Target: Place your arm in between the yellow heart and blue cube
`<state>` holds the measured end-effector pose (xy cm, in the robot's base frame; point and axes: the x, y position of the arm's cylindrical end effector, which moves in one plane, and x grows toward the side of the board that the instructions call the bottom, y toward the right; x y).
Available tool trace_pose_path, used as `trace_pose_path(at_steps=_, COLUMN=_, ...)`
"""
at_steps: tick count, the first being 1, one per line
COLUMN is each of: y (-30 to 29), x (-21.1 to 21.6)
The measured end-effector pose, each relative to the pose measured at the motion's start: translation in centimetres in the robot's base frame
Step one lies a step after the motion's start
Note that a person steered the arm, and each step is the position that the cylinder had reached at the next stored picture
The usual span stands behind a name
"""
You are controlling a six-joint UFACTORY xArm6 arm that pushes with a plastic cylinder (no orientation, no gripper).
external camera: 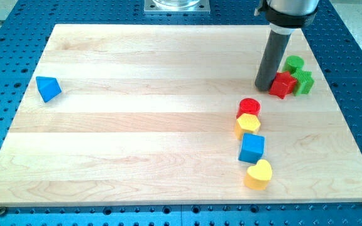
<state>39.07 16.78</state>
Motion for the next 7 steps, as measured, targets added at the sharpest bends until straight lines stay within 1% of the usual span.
trace_pose_path(at_steps=1, y=0.7, x=-4.2)
trace_pose_path(at_steps=2, y=3.2, x=-7.7)
trace_pose_path(at_steps=3, y=7.2, x=-6.3)
trace_pose_path(at_steps=4, y=6.5, x=-4.1)
trace_pose_path(at_steps=5, y=7.3, x=-4.7)
trace_pose_path(at_steps=6, y=11.6, x=-6.6)
trace_pose_path(at_steps=7, y=15.2, x=-4.4)
